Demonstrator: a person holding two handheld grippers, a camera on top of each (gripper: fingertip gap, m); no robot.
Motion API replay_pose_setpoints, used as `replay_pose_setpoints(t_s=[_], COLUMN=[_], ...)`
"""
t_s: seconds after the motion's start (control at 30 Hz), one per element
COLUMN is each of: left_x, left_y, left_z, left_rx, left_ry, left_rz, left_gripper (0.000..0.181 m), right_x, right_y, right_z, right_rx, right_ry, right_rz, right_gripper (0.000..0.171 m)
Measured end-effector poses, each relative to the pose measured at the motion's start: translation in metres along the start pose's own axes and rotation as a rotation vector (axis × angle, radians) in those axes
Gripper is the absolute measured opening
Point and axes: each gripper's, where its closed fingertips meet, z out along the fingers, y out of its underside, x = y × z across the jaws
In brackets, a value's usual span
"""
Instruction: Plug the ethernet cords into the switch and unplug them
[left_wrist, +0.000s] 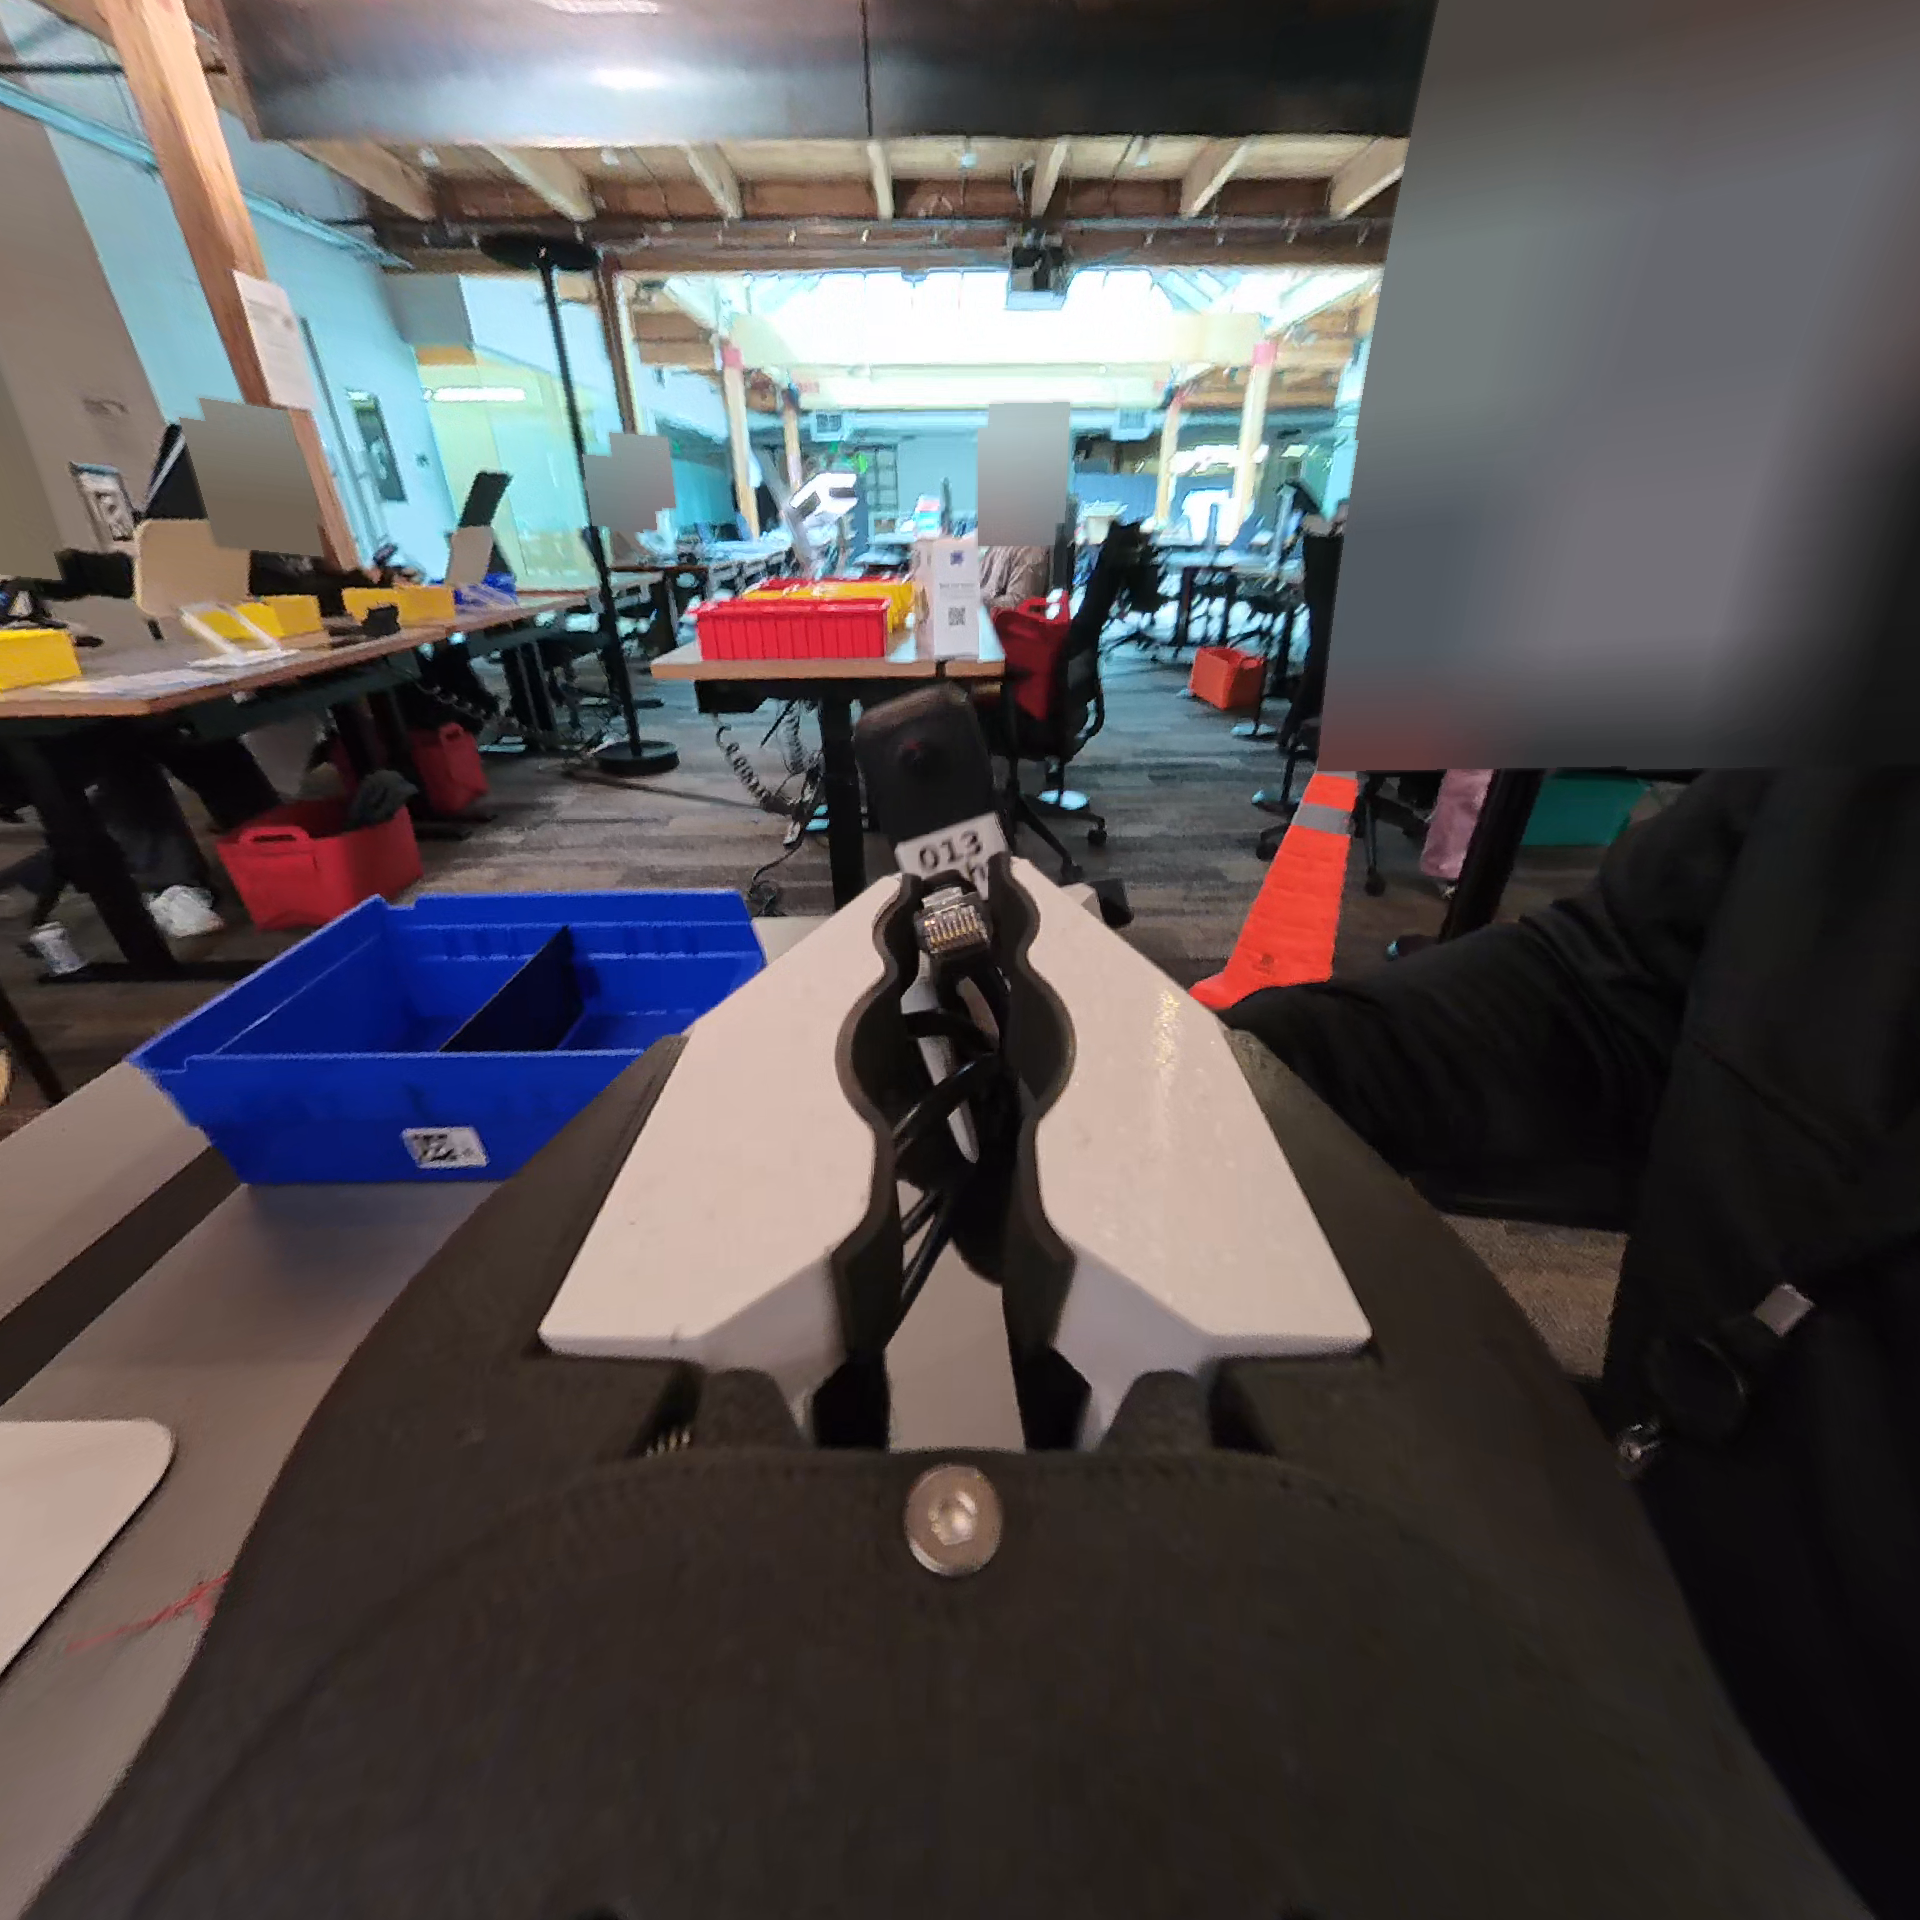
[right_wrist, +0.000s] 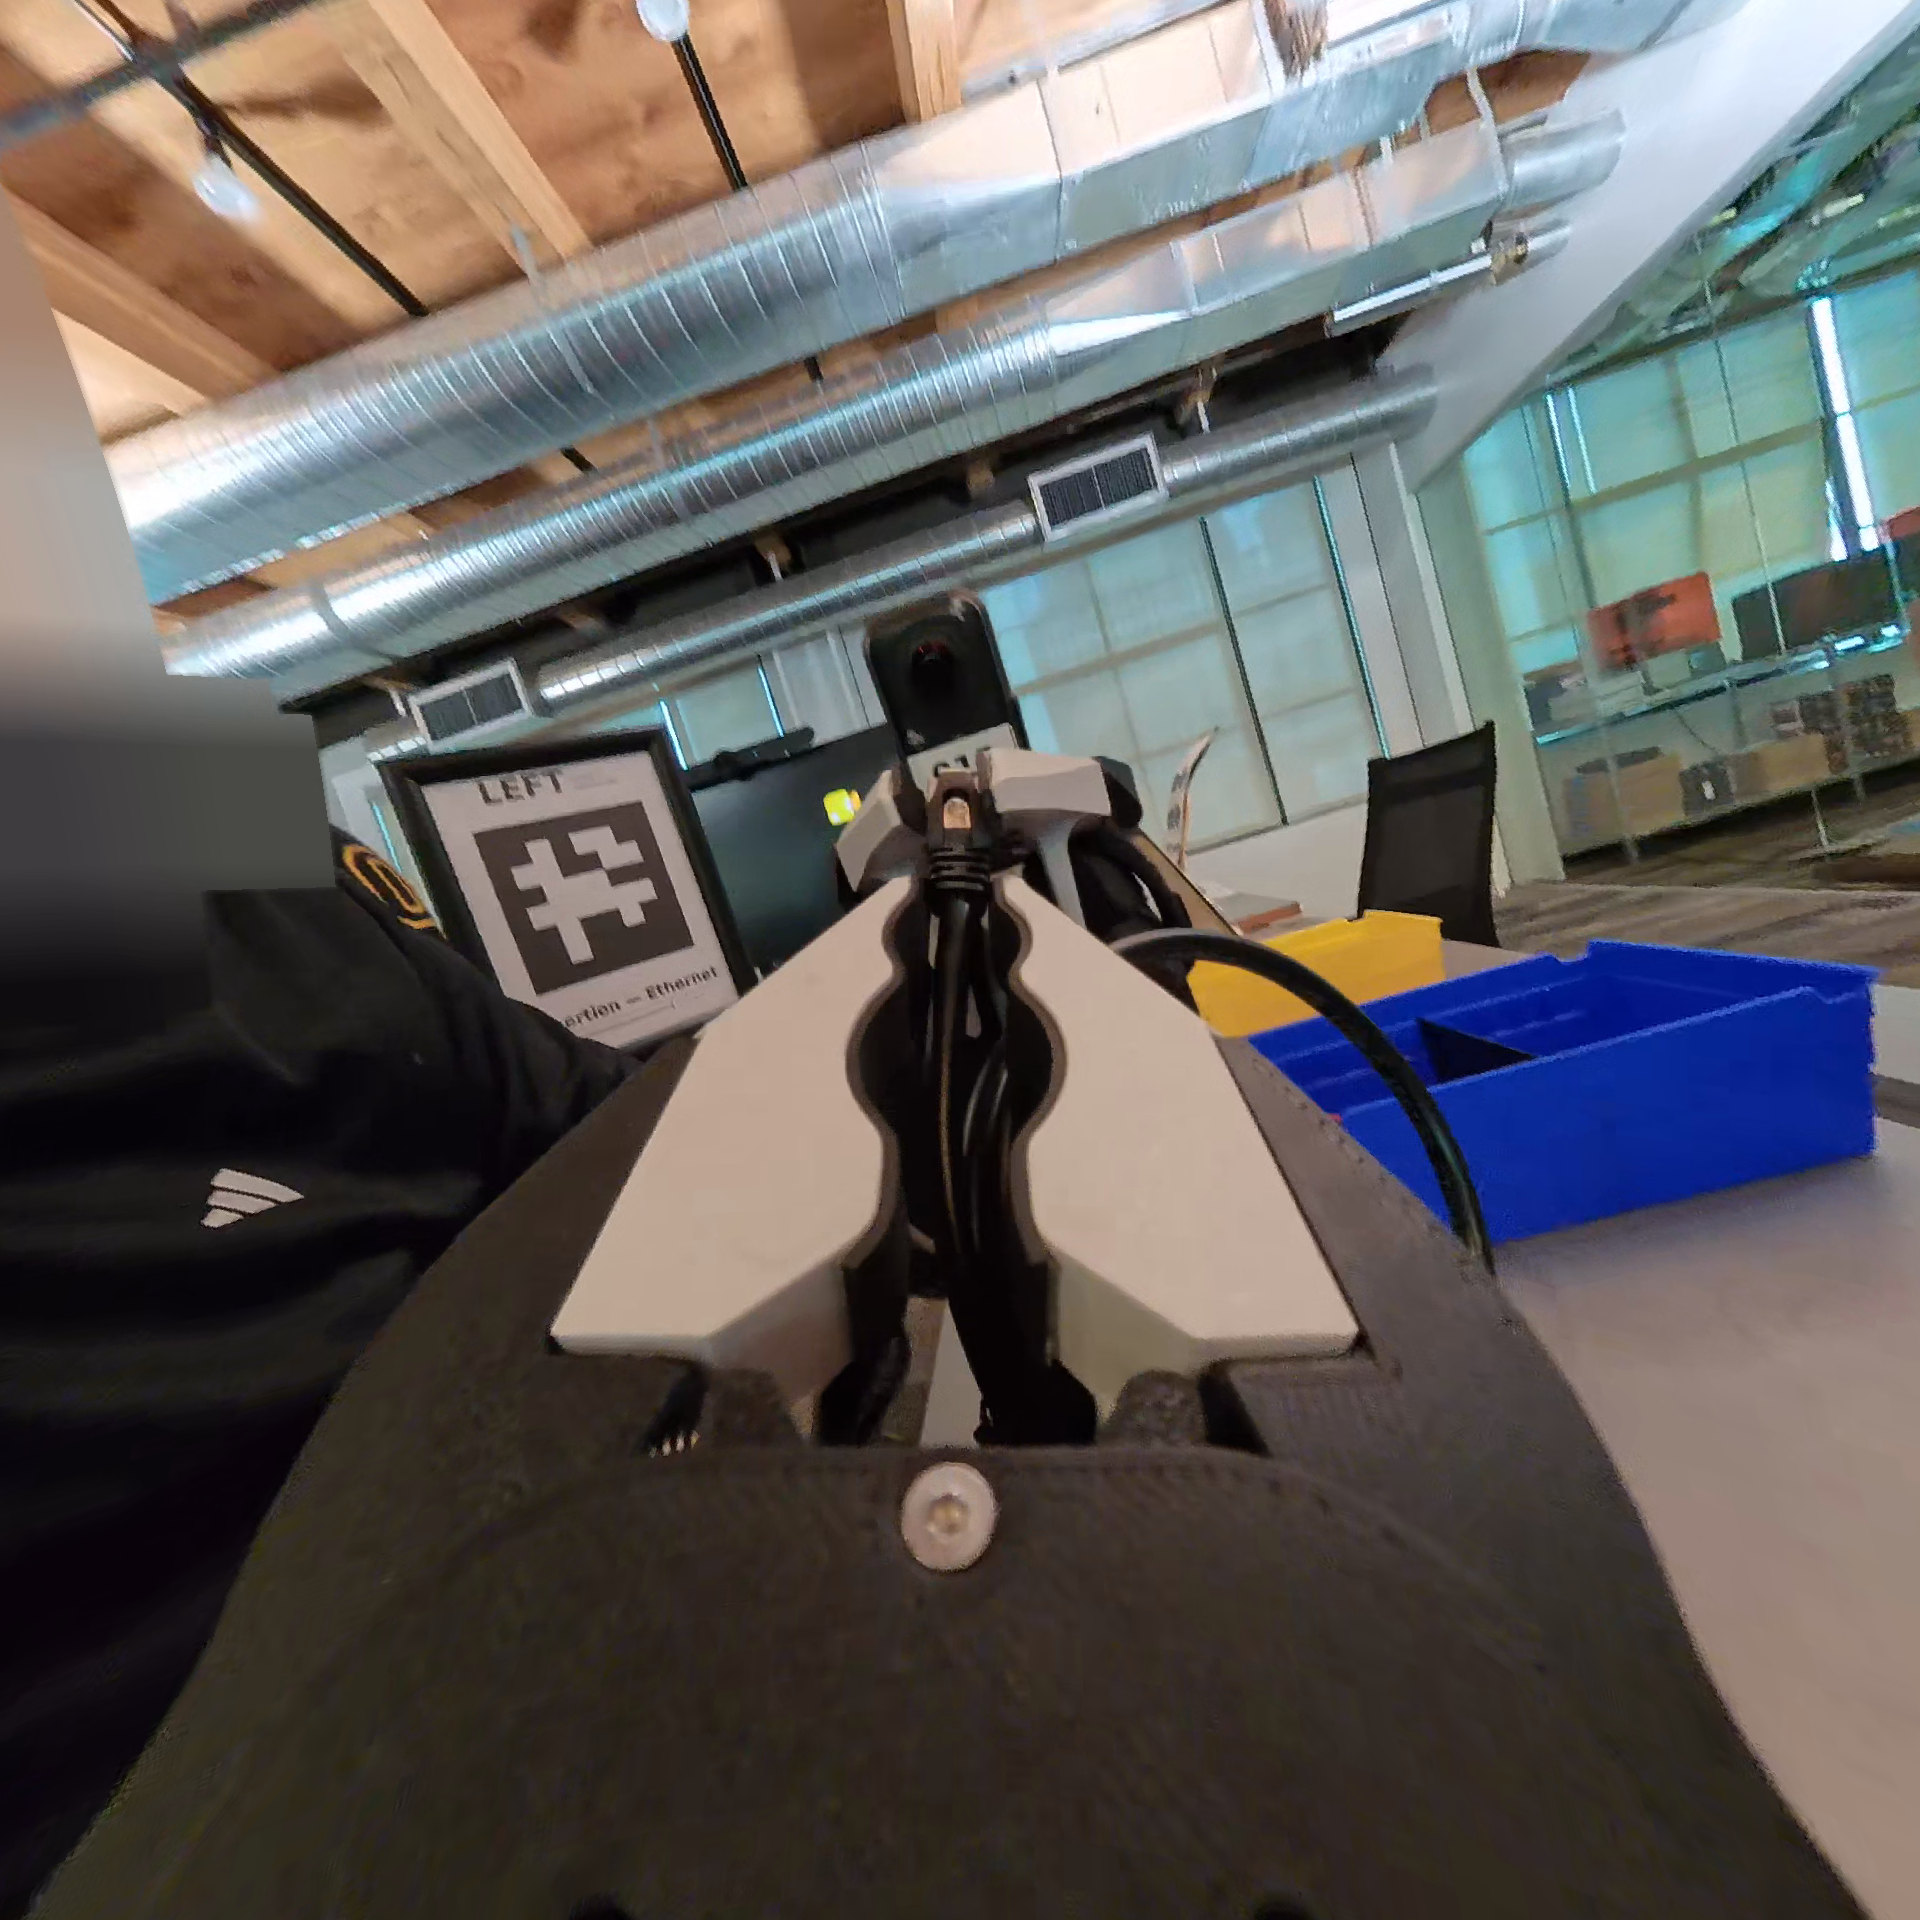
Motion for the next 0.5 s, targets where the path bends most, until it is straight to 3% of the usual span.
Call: replay_pose_setpoints(t_s=[0.23, 0.5], left_x=[0.001, -0.021], left_y=[0.002, 0.013], left_z=[-0.002, -0.016], left_rx=[-0.009, -0.12], left_ry=[0.025, 0.006], left_rz=[-0.016, -0.21], left_gripper=[0.011, 0.026], right_x=[0.002, 0.029], right_y=[0.005, 0.008], right_z=[-0.001, -0.028], right_rx=[-0.108, -0.457], right_ry=[0.049, 0.35], right_rz=[-0.083, -0.527], right_gripper=[0.007, 0.007])
